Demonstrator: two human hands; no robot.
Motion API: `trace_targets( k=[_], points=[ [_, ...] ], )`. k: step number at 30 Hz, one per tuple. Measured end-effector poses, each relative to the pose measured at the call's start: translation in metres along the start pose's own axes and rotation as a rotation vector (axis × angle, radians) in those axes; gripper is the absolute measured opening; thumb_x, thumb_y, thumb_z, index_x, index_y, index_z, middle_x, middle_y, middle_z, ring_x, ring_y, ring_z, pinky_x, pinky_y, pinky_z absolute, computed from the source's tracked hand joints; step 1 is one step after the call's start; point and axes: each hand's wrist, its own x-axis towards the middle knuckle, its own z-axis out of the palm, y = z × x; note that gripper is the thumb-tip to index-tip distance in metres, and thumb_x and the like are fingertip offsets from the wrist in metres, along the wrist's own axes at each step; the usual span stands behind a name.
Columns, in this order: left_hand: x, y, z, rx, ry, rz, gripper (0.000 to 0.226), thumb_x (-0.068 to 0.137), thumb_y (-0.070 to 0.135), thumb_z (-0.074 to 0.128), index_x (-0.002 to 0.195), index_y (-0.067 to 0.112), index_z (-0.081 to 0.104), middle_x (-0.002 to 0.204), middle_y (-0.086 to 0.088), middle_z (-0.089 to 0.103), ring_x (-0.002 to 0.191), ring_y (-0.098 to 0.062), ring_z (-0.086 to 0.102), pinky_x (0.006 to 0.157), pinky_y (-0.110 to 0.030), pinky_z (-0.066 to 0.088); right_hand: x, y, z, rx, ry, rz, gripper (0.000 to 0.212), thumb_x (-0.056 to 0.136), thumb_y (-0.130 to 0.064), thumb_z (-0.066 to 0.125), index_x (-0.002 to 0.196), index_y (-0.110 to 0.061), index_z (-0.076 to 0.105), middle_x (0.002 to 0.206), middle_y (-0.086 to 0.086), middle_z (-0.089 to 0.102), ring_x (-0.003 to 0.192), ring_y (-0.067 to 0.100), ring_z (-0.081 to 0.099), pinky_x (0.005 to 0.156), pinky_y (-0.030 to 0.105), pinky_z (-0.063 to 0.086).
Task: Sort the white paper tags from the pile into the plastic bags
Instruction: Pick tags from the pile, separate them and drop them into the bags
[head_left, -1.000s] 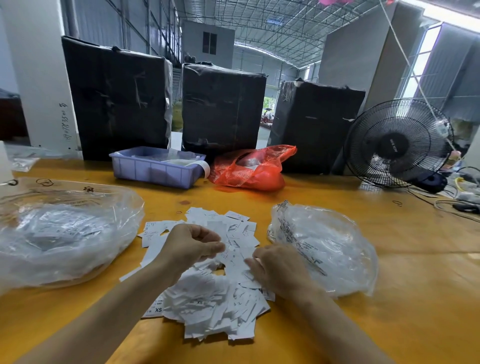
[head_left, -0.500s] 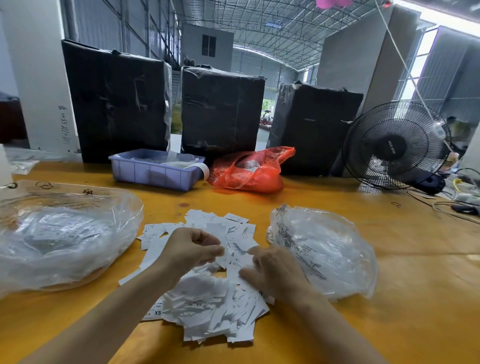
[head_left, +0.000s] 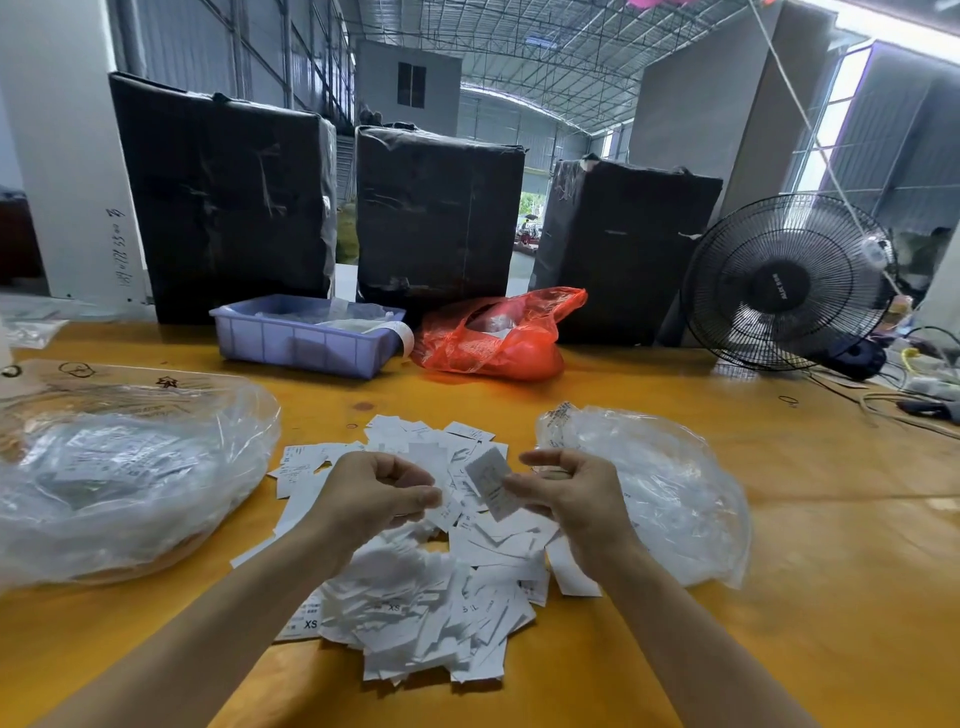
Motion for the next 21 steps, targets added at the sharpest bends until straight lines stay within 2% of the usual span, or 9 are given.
trace_targets(
  k=[2, 5, 10, 13, 16, 19, 20, 21],
  points=[
    [0.000, 0.000, 0.000, -0.003, 0.002, -0.004, 0.015, 0.067, -0.003, 0.080, 0.077, 0.000, 0.069, 0.059, -0.005, 0.066, 0.049, -0.010, 0.060, 0.051, -0.020, 0.048, -0.001, -0.005, 0.000, 0.184, -0.055, 0.128, 0.030, 0.064, 0.000, 0.079, 0.089, -0.006, 0.064, 0.071, 0.009, 0.073, 0.074, 0.022, 0.071, 0.072, 0.032, 0.058],
    [-0.001, 0.001, 0.000, -0.020, 0.002, -0.016, 0.017, 0.066, -0.003, 0.081, 0.078, 0.001, 0.069, 0.061, -0.005, 0.068, 0.051, -0.011, 0.062, 0.051, -0.019, 0.049, -0.004, -0.008, 0.003, 0.304, -0.105, 0.220, 0.042, 0.055, -0.008, 0.079, 0.094, -0.005, 0.062, 0.076, 0.013, 0.073, 0.070, 0.021, 0.071, 0.063, 0.028, 0.055],
    [-0.002, 0.003, 0.002, -0.075, -0.034, -0.048, 0.012, 0.069, 0.003, 0.079, 0.079, 0.004, 0.071, 0.064, -0.004, 0.072, 0.052, -0.007, 0.063, 0.053, -0.016, 0.051, -0.006, -0.010, 0.007, 0.355, -0.118, 0.259, 0.023, 0.071, 0.002, 0.073, 0.091, -0.005, 0.063, 0.078, 0.014, 0.074, 0.069, 0.023, 0.072, 0.057, 0.026, 0.055],
    [-0.003, 0.003, 0.002, -0.106, -0.052, -0.068, 0.006, 0.074, 0.009, 0.076, 0.078, 0.006, 0.072, 0.073, -0.008, 0.074, 0.058, -0.010, 0.065, 0.058, -0.018, 0.053, -0.006, -0.008, 0.007, 0.316, -0.122, 0.239, 0.015, 0.077, 0.008, 0.066, 0.082, -0.006, 0.068, 0.073, 0.011, 0.072, 0.066, 0.023, 0.071, 0.057, 0.028, 0.056],
    [-0.003, 0.003, 0.004, -0.144, -0.059, -0.090, 0.004, 0.075, 0.010, 0.075, 0.076, 0.006, 0.073, 0.074, -0.009, 0.074, 0.058, -0.011, 0.065, 0.062, -0.021, 0.053, -0.007, -0.008, 0.009, 0.244, -0.159, 0.208, 0.024, 0.081, 0.013, 0.056, 0.075, -0.004, 0.071, 0.069, 0.011, 0.070, 0.072, 0.029, 0.069, 0.062, 0.029, 0.059],
    [-0.006, 0.006, 0.005, -0.149, -0.069, -0.098, 0.004, 0.074, 0.009, 0.075, 0.071, 0.008, 0.073, 0.072, -0.007, 0.074, 0.055, -0.009, 0.066, 0.059, -0.019, 0.053, -0.011, -0.010, 0.010, 0.119, -0.257, 0.156, 0.012, 0.079, 0.005, 0.066, 0.080, -0.005, 0.072, 0.074, 0.008, 0.071, 0.072, 0.020, 0.069, 0.061, 0.023, 0.055],
    [-0.006, 0.007, 0.006, -0.151, -0.065, -0.100, 0.006, 0.073, 0.009, 0.076, 0.068, 0.009, 0.073, 0.071, -0.007, 0.074, 0.055, -0.009, 0.065, 0.060, -0.020, 0.052, -0.012, -0.012, 0.010, 0.039, -0.279, 0.126, 0.012, 0.076, 0.001, 0.072, 0.085, -0.007, 0.072, 0.073, 0.004, 0.072, 0.068, 0.015, 0.067, 0.058, 0.020, 0.051],
    [-0.007, 0.008, 0.005, -0.158, -0.061, -0.107, 0.008, 0.071, 0.008, 0.077, 0.064, 0.010, 0.073, 0.069, -0.007, 0.073, 0.055, -0.010, 0.065, 0.061, -0.021, 0.051, -0.012, -0.012, 0.010, -0.018, -0.287, 0.104, 0.020, 0.074, -0.002, 0.075, 0.092, -0.008, 0.069, 0.071, 0.002, 0.071, 0.065, 0.012, 0.065, 0.055, 0.019, 0.047]
  ],
)
